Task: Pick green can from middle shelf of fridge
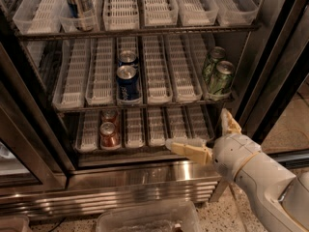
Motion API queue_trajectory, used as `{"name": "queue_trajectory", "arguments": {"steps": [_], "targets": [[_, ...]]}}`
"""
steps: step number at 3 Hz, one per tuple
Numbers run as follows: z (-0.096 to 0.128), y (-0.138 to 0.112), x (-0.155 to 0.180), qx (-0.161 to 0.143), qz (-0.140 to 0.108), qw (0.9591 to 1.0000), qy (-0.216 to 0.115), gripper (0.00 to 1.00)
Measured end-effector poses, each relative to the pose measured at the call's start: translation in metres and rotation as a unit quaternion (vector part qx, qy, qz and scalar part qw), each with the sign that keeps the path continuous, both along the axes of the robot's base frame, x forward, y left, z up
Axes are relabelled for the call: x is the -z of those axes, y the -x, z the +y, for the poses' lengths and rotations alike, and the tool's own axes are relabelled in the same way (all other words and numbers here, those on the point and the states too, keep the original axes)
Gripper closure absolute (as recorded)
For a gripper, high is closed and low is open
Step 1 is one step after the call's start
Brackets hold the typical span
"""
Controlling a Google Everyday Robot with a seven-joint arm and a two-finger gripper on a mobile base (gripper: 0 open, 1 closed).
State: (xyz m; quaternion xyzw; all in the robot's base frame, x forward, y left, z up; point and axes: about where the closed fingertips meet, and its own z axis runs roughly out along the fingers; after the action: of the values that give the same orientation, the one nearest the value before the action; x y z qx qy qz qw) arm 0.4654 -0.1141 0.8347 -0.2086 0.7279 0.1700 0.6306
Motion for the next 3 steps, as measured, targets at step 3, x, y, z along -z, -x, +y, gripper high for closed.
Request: {"name": "queue_trajectory", "arguments": {"steps": [3], "targets": [[-0.013,-0.022,-0.005,0.047,-0.044,0.9967,0.05,0.0]]}}
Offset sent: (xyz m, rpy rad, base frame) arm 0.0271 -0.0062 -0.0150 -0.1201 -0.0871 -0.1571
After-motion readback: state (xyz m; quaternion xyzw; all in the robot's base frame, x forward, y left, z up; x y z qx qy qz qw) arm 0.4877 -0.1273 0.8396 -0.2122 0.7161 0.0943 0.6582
